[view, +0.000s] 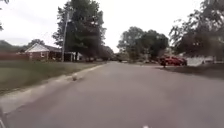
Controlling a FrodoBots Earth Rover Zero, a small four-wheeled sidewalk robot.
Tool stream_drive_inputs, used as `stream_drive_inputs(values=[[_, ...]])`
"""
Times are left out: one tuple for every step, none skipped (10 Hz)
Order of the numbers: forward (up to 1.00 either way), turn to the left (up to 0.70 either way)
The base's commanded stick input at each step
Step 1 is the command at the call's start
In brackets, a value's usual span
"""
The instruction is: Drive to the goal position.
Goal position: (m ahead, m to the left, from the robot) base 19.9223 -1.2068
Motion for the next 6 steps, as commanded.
stream_drive_inputs(values=[[0.70,0.00],[0.70,0.00],[0.70,0.22],[0.70,0.35],[0.70,0.35],[0.70,0.14]])
